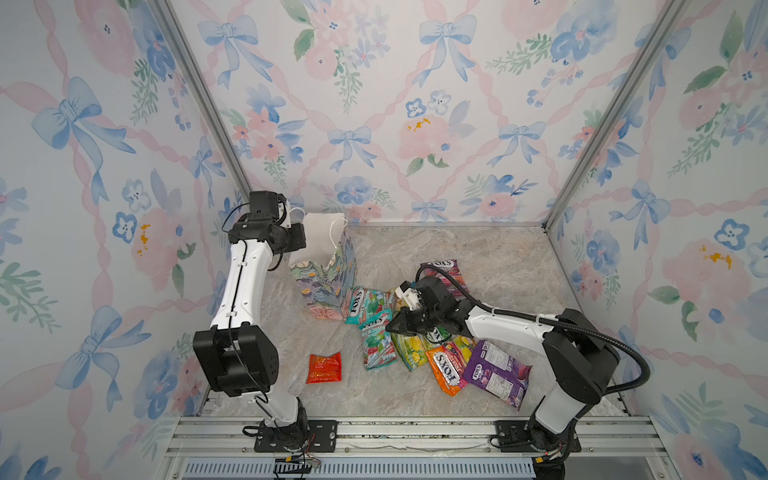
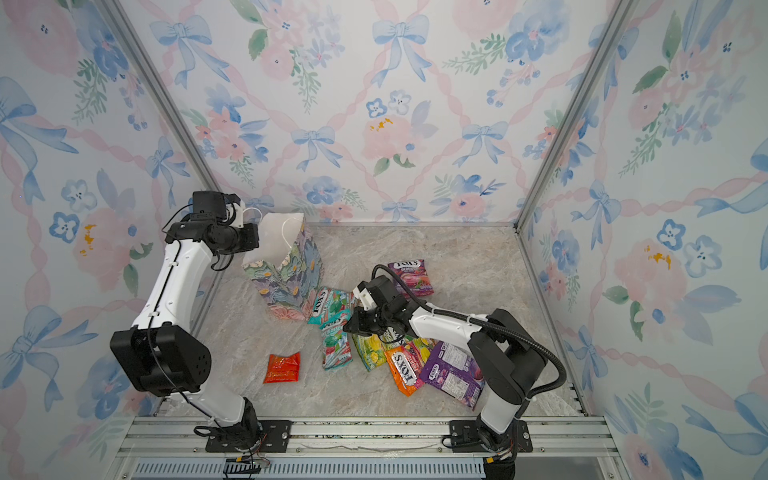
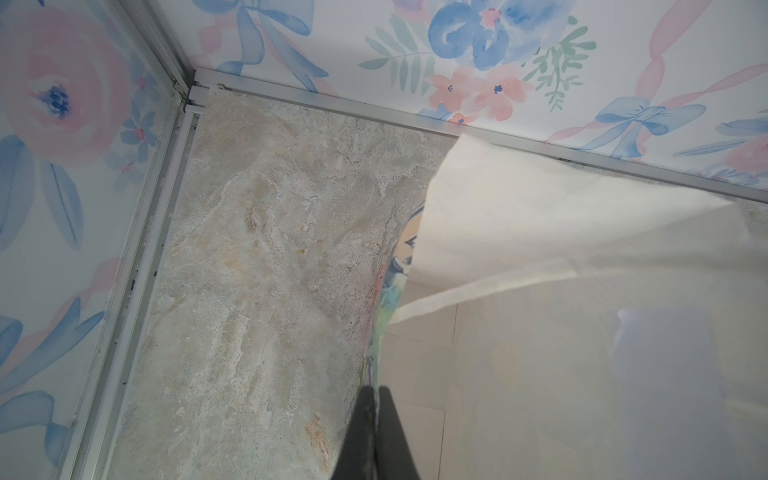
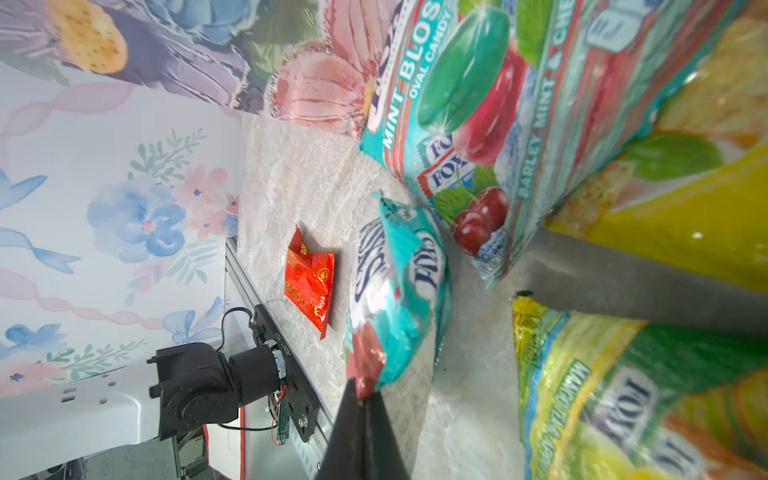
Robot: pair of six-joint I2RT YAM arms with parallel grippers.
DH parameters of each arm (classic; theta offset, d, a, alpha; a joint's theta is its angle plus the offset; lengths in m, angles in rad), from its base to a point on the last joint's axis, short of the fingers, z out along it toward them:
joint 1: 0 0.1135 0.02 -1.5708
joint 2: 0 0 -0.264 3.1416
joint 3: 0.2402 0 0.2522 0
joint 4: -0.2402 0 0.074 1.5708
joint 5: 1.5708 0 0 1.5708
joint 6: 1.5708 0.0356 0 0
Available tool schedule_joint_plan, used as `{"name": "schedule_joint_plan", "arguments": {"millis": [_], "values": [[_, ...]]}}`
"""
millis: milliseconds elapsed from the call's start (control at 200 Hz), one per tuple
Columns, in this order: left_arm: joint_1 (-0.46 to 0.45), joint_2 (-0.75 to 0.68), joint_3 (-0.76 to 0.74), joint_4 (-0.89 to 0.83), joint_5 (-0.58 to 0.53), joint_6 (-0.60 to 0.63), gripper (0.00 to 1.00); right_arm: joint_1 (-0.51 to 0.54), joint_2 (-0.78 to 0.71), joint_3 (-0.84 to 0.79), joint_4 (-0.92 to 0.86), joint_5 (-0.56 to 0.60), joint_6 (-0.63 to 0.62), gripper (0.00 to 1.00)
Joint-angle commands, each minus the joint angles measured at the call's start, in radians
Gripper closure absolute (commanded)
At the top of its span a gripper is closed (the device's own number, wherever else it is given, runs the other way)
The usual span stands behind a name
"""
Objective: Place the snacks into the paper bag
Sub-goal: 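Lift the teal packet with the right gripper and carry it over the bag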
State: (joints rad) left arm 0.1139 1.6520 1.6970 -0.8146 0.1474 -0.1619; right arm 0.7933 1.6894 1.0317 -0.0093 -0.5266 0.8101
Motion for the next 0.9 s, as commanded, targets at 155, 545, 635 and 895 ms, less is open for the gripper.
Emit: {"name": "schedule_joint_plan", "arguments": {"millis": [155,545,635,895], "values": [[-0.015,-0.037,0.035,-0.025,0.01,-0.028,1.0,-0.068,-0.155,0.087,-0.095,0.015,-0.071,1.0],[-0.096,-0.071,0.026,-0.024,-0.063,-0.038,1.0,-0.183,-0.168,0.272,-0.126,0.091,-0.15,1.0],[-0.111,-0.072,0.025,-0.024,-0.069,-0.037,1.0,-0.204,-0.158,0.328,-0.14,0.102,-0.172,1.0],[-0.147,-0.09,0.009,-0.023,-0.079,-0.045,1.0,-0.26,-0.113,0.502,-0.158,0.163,-0.228,1.0]]}}
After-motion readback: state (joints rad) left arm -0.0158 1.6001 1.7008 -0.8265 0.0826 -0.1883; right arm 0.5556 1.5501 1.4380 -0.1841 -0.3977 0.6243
